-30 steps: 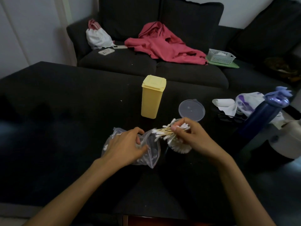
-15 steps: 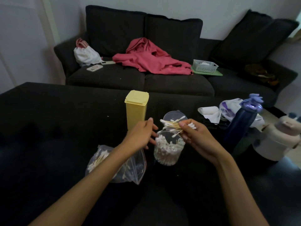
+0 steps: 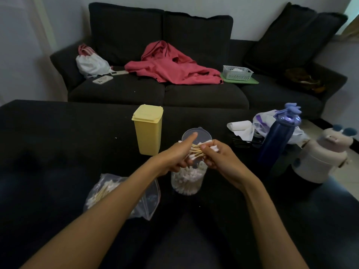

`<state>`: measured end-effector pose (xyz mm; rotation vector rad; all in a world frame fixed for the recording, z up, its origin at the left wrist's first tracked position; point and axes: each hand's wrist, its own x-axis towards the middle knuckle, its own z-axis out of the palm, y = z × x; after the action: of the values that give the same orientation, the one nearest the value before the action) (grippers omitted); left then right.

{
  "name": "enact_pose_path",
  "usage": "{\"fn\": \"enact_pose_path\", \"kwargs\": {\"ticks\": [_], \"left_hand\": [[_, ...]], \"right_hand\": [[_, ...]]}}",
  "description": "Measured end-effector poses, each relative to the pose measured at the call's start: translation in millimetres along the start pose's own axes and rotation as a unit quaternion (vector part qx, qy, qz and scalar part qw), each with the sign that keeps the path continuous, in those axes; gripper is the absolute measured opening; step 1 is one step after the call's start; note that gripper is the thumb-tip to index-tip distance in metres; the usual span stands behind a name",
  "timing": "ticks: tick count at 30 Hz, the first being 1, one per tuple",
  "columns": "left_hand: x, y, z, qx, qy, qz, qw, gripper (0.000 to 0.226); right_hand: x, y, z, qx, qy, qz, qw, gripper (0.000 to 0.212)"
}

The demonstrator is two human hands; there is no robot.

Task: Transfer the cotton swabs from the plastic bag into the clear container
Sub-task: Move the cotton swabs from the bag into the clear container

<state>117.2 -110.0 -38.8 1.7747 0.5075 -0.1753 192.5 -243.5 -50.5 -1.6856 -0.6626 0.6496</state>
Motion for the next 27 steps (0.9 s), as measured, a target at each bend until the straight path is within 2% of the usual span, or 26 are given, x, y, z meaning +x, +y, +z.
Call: {"fn": "enact_pose_path", "kwargs": {"ticks": [2, 5, 8, 11, 13, 16, 21, 24, 27], "left_hand": [[0.9, -0.2, 5.6, -0.016, 0.03, 0.021, 0.999, 0.044], [4.4, -2.2, 14.1, -0.037, 0.117, 0.062, 0.991, 0.034], [9.2, -8.2, 18.6, -0.045, 0.18, 0.107, 0.977, 0.035], [10.0, -14.9, 21.9, -0.025, 0.21, 0.134, 0.968, 0.039], [8.8, -15.4, 26.2, -0.01, 0.202, 0.153, 0.967, 0.037], [7.9, -11.1, 29.1, -0.019, 0.178, 0.161, 0.971, 0.031], [-1.6, -3.0, 16.6, -0.056, 0.127, 0.162, 0.977, 0.021], [-4.4, -2.6, 12.8, -0.078, 0.106, 0.107, 0.986, 0.024], [-8.2, -4.7, 5.9, -0.148, 0.081, 0.049, 0.984, 0.031]], "right_hand": [[0.6, 1.4, 0.6, -0.003, 0.001, 0.0, 1.0, 0.014], [3.2, 4.5, 4.7, 0.014, 0.011, 0.0, 1.0, 0.016], [5.1, 4.1, 9.2, 0.073, 0.015, 0.0, 0.997, 0.017], [3.3, -0.9, 16.0, 0.132, 0.026, 0.022, 0.991, 0.03], [3.5, -1.5, 23.0, 0.096, 0.106, 0.028, 0.989, 0.039], [6.3, 2.3, 28.3, 0.086, 0.217, -0.005, 0.972, 0.032], [6.2, -0.3, 28.8, 0.087, 0.217, -0.029, 0.972, 0.029], [5.8, 0.2, 32.7, 0.059, 0.227, -0.054, 0.971, 0.027], [3.4, -0.2, 30.9, 0.035, 0.232, -0.067, 0.97, 0.021]]}}
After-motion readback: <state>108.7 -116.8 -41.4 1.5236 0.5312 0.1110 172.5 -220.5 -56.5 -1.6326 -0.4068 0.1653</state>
